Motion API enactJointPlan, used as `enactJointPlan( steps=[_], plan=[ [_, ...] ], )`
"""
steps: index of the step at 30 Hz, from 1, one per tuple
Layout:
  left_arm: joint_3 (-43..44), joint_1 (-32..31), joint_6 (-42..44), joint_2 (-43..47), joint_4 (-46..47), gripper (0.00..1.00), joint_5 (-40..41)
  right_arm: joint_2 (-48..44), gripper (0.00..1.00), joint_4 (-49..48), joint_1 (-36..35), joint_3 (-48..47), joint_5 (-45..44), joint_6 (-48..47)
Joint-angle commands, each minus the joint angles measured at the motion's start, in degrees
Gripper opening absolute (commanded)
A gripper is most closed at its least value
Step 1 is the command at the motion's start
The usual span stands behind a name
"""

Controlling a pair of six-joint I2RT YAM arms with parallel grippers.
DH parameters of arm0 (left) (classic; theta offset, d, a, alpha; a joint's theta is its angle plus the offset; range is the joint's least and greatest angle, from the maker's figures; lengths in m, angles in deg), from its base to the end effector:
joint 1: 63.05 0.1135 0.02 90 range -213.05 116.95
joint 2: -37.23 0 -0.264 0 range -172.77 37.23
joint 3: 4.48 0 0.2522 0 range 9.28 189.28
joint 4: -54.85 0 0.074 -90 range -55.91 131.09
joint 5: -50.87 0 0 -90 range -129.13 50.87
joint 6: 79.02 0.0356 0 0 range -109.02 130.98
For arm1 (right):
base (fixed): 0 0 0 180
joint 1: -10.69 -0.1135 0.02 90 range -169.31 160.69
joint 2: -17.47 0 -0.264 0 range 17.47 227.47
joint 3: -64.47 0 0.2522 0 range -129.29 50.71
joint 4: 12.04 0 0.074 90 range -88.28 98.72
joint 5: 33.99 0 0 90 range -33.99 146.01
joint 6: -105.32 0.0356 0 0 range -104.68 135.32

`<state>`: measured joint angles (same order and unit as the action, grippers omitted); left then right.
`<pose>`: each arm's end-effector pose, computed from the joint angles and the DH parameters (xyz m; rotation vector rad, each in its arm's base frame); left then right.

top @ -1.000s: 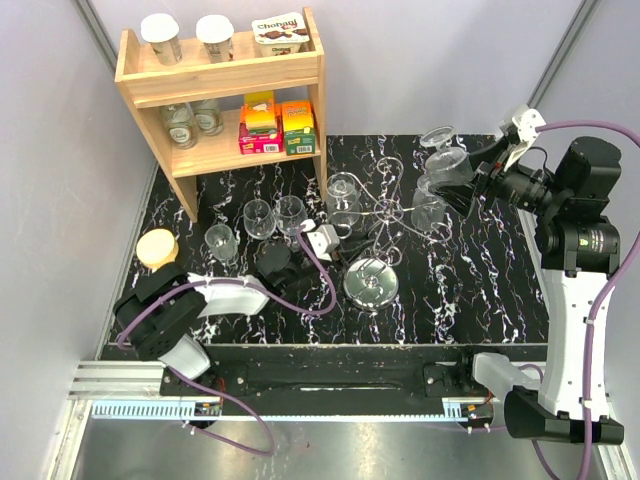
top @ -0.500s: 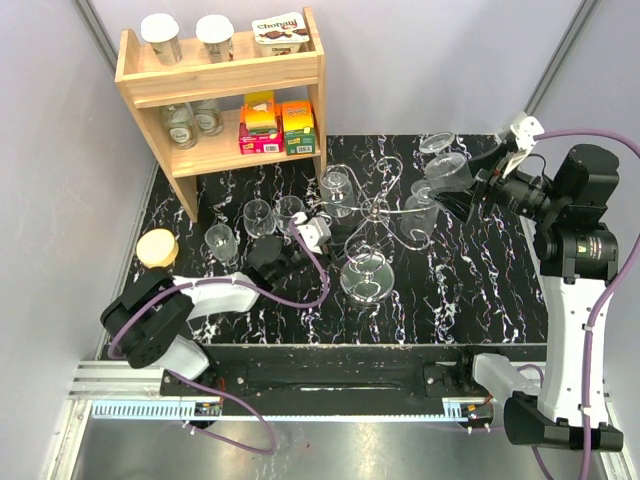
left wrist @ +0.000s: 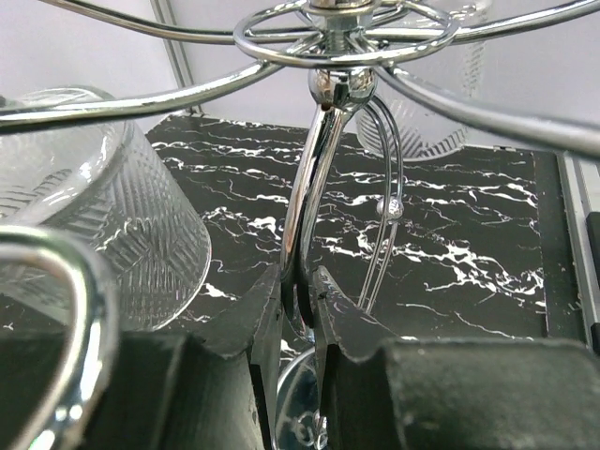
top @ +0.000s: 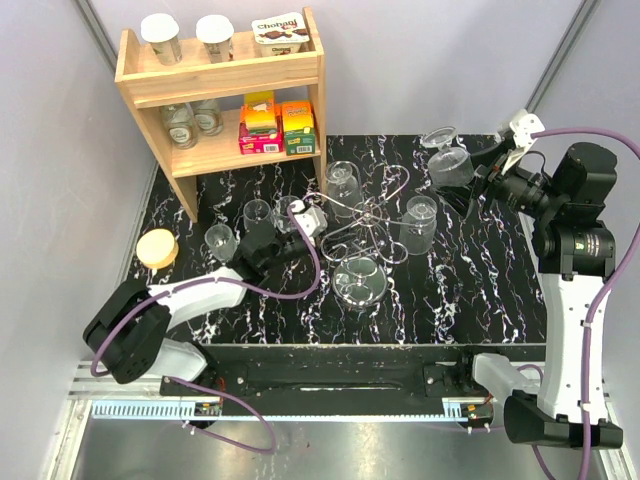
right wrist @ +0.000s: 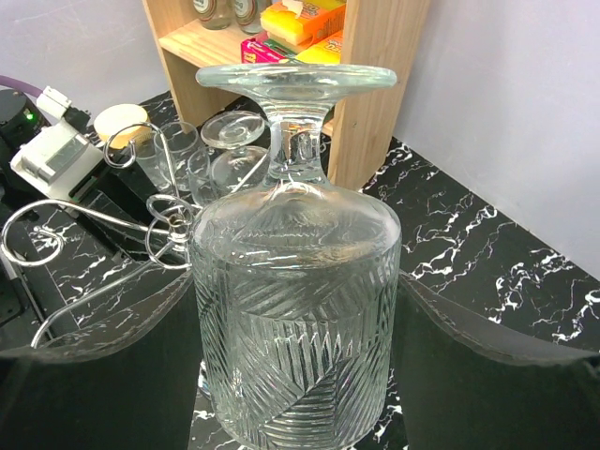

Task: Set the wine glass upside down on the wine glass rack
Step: Adjust the wine rack at the center of the board.

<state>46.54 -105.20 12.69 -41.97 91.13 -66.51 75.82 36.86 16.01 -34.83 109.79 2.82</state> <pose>0.2095 -0.2117 0.2686 0.9225 1.1975 -0.9123 0.1680 0.0132 0.4904 -0.7746 1.4946 0.5641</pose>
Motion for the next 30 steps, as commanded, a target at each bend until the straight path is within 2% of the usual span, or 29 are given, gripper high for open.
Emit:
enactJointPlan(
  steps=[1, 9, 20, 30],
  plan=[
    [2.91, 2.51, 3.65, 2.99, -3.45, 0.0, -1.36, -0.52, 0.0, -5.69, 0.3, 0.37, -1.04, -1.22],
    [7.65, 4.7, 6.89, 4.93, -14.87, 0.0, -4.61, -0.25, 0.0, -5.96, 0.3, 0.2, -1.13, -1.66],
    [8.8, 9.8, 9.44, 7.48, -21.65, 0.0, -8.83, 0.01, 0.0, -6.74, 0.3, 3.79, -3.06, -4.38],
    [7.22, 11.04, 10.85, 8.8, -24.38, 0.0, -10.15, 1.86, 0.0, -21.84, 0.3, 13.63, -0.96, -0.26]
  ],
)
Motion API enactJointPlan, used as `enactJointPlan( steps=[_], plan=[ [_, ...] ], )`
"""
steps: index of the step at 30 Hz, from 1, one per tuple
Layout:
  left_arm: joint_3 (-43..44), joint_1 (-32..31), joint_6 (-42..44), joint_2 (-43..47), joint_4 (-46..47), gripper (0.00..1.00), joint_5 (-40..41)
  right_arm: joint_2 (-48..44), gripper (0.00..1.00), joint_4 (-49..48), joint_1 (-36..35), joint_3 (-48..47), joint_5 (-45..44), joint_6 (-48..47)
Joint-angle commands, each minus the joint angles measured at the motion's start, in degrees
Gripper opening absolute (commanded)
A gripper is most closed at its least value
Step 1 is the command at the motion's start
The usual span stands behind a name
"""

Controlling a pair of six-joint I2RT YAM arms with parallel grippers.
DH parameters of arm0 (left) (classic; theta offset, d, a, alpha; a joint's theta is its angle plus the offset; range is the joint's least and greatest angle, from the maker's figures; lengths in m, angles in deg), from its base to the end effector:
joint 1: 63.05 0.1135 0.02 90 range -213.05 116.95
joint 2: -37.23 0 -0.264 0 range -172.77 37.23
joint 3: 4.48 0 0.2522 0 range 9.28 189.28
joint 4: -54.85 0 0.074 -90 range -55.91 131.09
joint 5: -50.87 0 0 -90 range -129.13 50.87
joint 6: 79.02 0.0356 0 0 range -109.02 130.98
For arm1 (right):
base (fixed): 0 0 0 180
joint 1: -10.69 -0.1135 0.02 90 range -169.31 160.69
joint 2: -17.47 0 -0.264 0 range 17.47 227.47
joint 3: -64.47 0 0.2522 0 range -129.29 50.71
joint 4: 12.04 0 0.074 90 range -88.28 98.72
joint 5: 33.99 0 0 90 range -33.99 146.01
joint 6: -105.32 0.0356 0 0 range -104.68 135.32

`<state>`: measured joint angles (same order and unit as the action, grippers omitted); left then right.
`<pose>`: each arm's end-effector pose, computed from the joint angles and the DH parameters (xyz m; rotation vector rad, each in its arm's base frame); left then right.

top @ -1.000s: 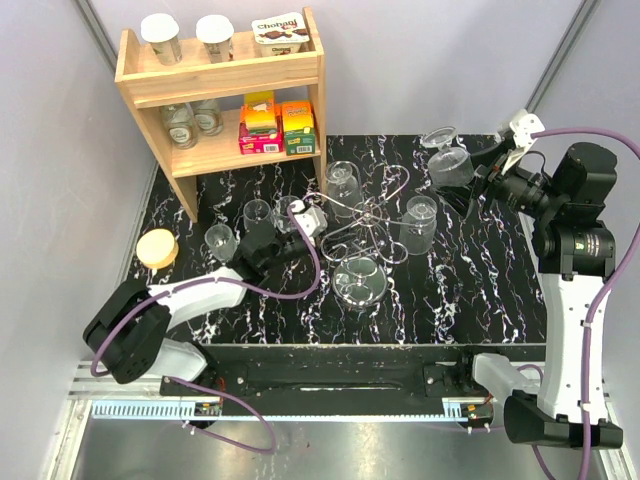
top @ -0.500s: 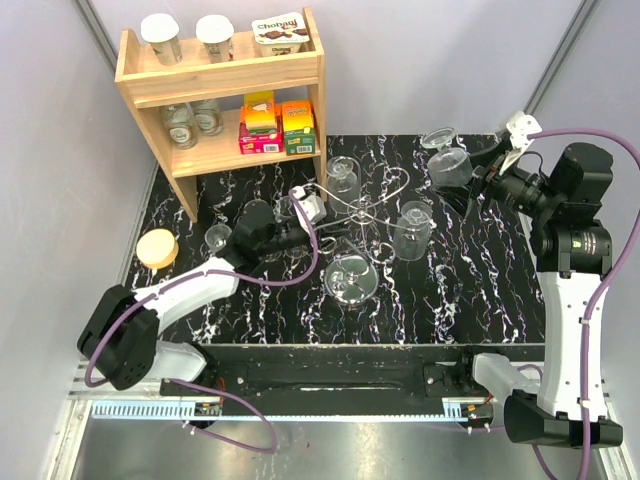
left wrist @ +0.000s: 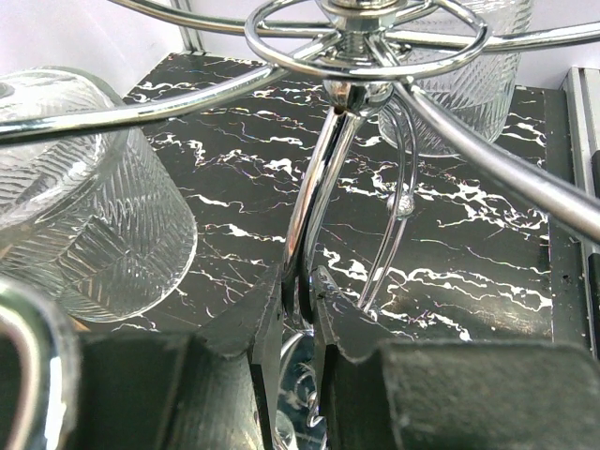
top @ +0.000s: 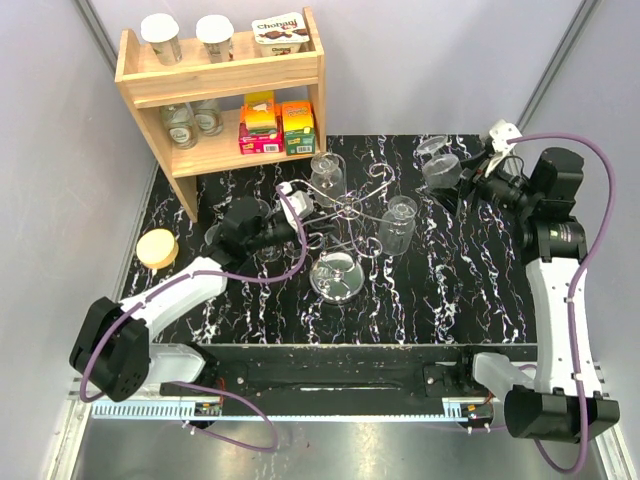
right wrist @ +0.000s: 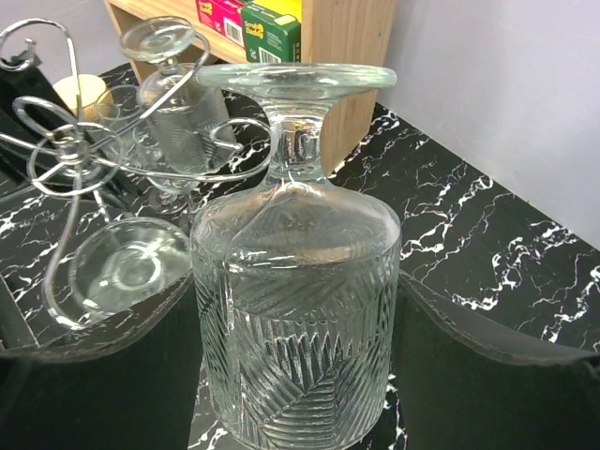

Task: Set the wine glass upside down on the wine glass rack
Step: Adjust the wine rack at the center of the board.

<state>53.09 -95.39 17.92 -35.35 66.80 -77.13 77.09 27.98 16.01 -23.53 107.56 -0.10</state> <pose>0.2303 -0.1718 0.2946 1.0311 1.3332 -0.8721 0.2042 0.0090 0.4417 -0.7704 1.5431 0.5269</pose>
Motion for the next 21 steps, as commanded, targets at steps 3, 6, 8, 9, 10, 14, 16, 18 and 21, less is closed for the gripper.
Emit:
enactJointPlan(
  steps=[3, 6, 8, 9, 10, 14, 16, 18, 21],
  plan=[
    [-0.48, 1.22, 5.28, 2.0, 0.47, 0.02, 0.38, 2.17, 0.0, -20.87, 0.21, 6.28, 2.94, 5.83],
    [-2.67, 1.22, 4.93, 2.61, 2.14, 0.1, 0.73, 3.75, 0.0, -28.78, -0.22, 10.07, 4.61, 7.16],
    [-4.17, 1.22, 4.4, 2.79, 3.63, 0.14, 1.0, 5.5, 0.0, -31.0, -1.62, 11.91, 4.61, 6.2],
    [-4.43, 1.22, 4.05, 2.79, 3.9, 0.15, 1.0, 6.3, 0.0, -31.62, -2.41, 12.44, 4.26, 5.67],
    [-4.7, 1.22, 3.87, 2.7, 4.08, 0.17, 1.0, 7.26, 0.0, -32.32, -3.38, 12.88, 4.17, 4.97],
    [-5.4, 1.31, 3.61, 2.7, 4.7, 0.3, 1.35, 9.73, 0.0, -37.66, -8.04, 15.17, 3.56, 4.08],
    [-5.58, 1.22, 3.26, 2.88, 4.78, 0.37, 1.61, 10.78, 0.0, -43.71, -9.45, 17.01, 3.12, 5.04],
    [-5.67, 1.22, 3.17, 2.88, 4.61, 0.46, 1.79, 12.45, 0.0, -50.23, -9.72, 18.51, 2.86, 7.41],
    [-6.11, 1.22, 2.91, 3.05, 4.61, 0.61, 2.4, 14.65, 0.0, -61.11, -9.8, 21.4, 3.12, 10.84]
  ],
)
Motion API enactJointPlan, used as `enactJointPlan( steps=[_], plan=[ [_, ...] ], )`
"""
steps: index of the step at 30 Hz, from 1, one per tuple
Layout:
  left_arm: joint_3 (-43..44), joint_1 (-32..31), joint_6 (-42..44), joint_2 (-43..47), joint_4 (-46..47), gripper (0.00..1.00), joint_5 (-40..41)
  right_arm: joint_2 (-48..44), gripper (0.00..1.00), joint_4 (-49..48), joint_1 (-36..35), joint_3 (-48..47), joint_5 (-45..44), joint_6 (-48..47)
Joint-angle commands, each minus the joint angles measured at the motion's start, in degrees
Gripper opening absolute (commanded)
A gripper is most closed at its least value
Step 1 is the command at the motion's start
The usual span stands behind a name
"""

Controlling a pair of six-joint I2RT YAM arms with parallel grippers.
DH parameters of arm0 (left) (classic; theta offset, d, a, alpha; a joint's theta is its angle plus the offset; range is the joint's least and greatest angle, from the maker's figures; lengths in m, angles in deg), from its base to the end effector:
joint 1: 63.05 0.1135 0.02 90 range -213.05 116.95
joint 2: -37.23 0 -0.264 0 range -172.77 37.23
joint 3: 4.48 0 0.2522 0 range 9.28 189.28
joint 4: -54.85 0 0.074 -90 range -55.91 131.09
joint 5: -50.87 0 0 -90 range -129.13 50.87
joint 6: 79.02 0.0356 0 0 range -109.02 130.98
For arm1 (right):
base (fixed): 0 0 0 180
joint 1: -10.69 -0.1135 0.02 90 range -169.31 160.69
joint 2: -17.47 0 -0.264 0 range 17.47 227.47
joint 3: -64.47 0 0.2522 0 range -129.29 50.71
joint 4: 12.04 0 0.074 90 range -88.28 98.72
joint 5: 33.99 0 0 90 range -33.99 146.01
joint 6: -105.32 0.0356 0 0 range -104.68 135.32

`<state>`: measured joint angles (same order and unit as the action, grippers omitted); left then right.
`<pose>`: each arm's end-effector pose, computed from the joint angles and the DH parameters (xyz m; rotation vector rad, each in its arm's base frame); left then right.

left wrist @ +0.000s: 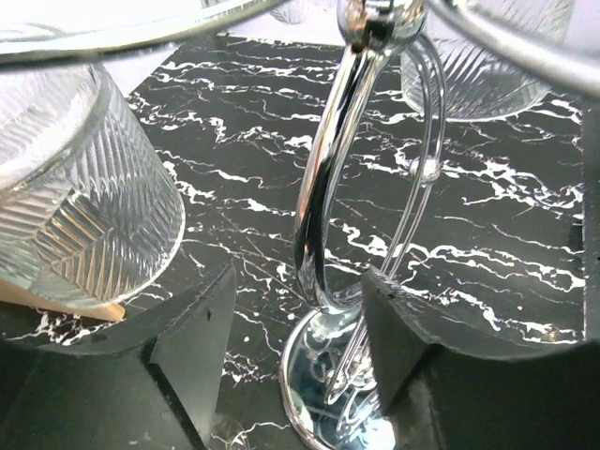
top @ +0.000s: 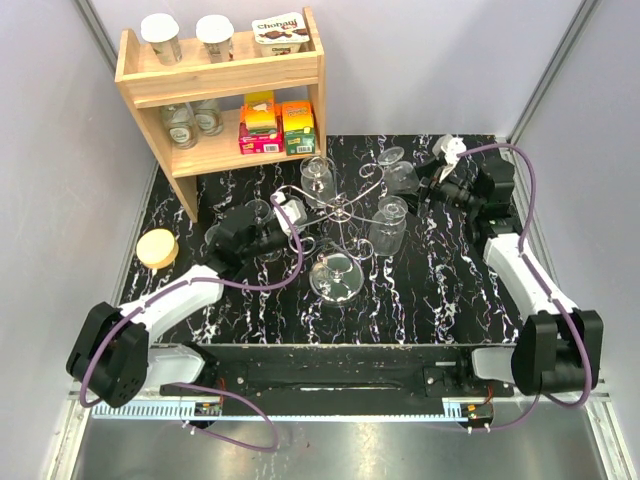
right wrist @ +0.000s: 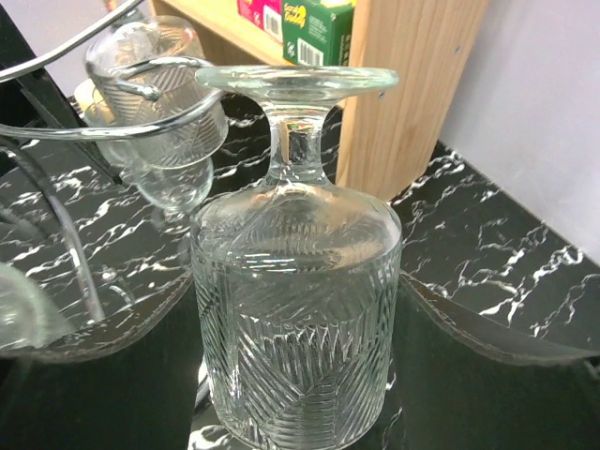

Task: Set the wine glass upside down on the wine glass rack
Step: Adjust the wine rack at the center of the board.

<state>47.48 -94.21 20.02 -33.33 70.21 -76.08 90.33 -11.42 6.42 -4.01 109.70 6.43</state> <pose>0.2229 -0.1598 0.2762 1.0251 1.3300 -0.8154 0.2854 0.0501 0.3382 -0.8717 1.4247 0.7103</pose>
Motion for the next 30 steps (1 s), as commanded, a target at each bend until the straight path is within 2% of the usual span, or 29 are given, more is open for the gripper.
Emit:
enactJointPlan(
  steps=[1, 5, 10, 13, 16, 19, 30],
  plan=[
    [-0.75, 0.04, 0.81, 1.22, 0.85, 0.68, 1.35, 2.1, 0.0, -26.44, -0.21, 2.94, 0.28, 7.1],
    [-1.11, 0.22, 0.54, 2.01, -0.47, 0.99, 1.88, 4.92, 0.0, -36.23, -0.56, 5.06, 0.54, 12.04],
    [1.17, 1.36, -0.42, 2.19, -4.42, 0.99, -0.13, 9.57, 0.0, -45.54, -0.74, 5.15, 2.03, 17.14],
    [3.81, 4.08, -0.87, 2.01, -7.4, 0.99, -5.92, 11.6, 0.0, -52.21, -1.09, 5.24, 2.29, 20.21],
    [7.58, 5.31, 3.95, 2.27, -17.41, 0.99, -11.55, 13.71, 0.0, -59.16, -1.53, 5.67, 2.64, 23.55],
    [11.27, 6.54, 8.09, 2.97, -26.2, 0.99, -13.76, 15.64, 0.0, -64.27, -1.97, 5.68, 3.35, 27.77],
    [11.56, 9.44, 12.23, 6.14, -34.84, 0.99, -14.55, 18.72, 0.0, -68.32, -4.34, 5.15, 5.55, 28.84]
  ],
)
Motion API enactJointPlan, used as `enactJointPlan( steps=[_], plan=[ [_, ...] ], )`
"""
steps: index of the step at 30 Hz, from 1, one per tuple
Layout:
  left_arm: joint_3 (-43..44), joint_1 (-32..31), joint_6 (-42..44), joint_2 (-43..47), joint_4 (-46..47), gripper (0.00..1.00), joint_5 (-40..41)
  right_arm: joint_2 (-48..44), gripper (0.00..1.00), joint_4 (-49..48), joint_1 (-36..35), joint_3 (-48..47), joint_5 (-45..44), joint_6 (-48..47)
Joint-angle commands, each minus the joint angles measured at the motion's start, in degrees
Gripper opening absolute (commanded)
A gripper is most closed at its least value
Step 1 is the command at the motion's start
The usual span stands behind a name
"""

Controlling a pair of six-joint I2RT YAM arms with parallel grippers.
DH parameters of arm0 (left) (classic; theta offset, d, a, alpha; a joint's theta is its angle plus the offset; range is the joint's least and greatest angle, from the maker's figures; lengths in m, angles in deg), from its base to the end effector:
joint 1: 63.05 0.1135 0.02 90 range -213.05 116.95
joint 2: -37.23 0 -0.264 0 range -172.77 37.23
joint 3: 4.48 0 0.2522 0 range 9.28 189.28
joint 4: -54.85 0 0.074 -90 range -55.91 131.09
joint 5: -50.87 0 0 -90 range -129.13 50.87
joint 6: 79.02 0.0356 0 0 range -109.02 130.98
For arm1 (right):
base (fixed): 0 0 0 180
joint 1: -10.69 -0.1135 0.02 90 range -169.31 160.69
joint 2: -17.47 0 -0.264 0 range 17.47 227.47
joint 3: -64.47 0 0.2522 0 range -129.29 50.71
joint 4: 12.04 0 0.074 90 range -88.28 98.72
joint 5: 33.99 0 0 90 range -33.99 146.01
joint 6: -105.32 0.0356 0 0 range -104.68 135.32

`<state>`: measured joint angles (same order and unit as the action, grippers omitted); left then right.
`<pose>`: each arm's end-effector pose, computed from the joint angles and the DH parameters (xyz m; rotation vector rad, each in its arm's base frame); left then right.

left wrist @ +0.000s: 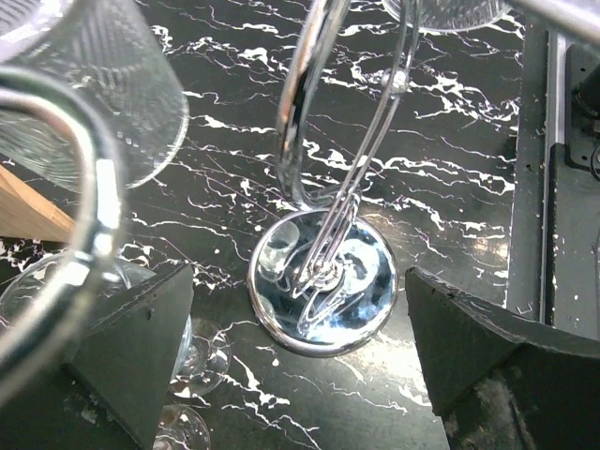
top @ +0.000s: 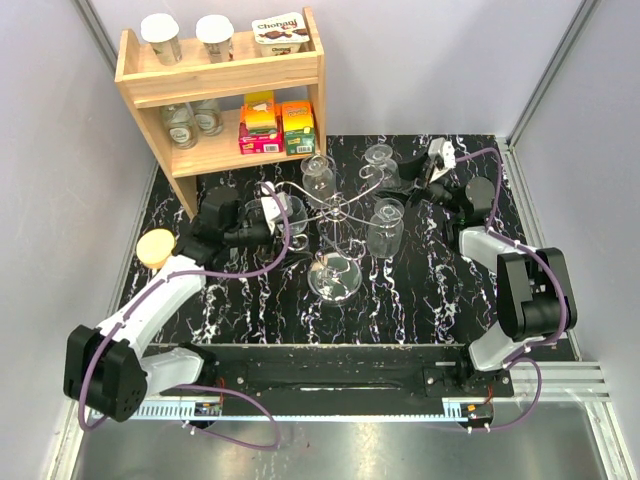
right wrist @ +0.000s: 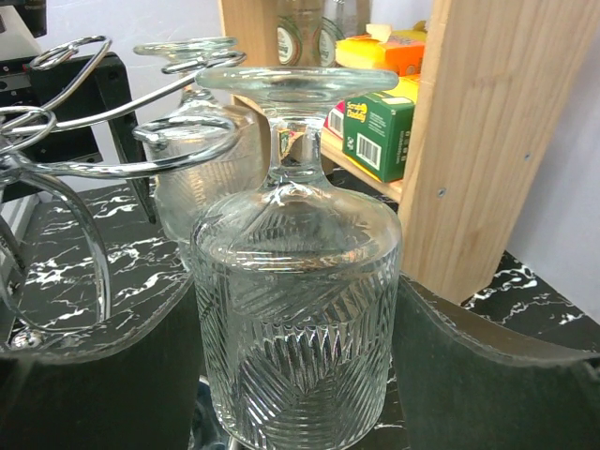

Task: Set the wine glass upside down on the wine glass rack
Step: Adjust the wine rack at the center of the board, then turn the wine glass upside down at the wine rack.

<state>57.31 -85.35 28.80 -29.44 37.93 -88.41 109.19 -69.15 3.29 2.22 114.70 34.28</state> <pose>0.2275 -0.1225 0.2984 1.1575 1.5188 -0.8841 0.3228 0.0726 0.2962 -0.8383 1.1079 0.9407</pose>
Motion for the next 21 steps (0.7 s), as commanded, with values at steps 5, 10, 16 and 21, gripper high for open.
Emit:
enactJointPlan(
  steps=[5, 10, 16, 21],
  plan=[
    [-0.04, 2.35, 1.52, 3.65, -0.98, 0.99, -2.84, 1.53, 0.0, -13.41, -2.62, -1.52, 1.24, 1.25],
    [0.22, 3.76, 0.11, 4.62, -1.5, 0.99, -3.11, 2.23, 0.0, -14.82, -3.67, -1.61, 2.82, 1.25],
    [0.92, 5.87, -0.51, 5.33, -2.03, 0.99, -2.93, 2.32, 0.0, -16.49, -3.94, -2.05, 3.0, 2.39],
    [1.1, 6.92, -0.86, 5.24, -2.2, 0.99, -2.58, 3.46, 0.0, -16.4, -4.47, -4.42, 3.44, 3.98]
  ],
)
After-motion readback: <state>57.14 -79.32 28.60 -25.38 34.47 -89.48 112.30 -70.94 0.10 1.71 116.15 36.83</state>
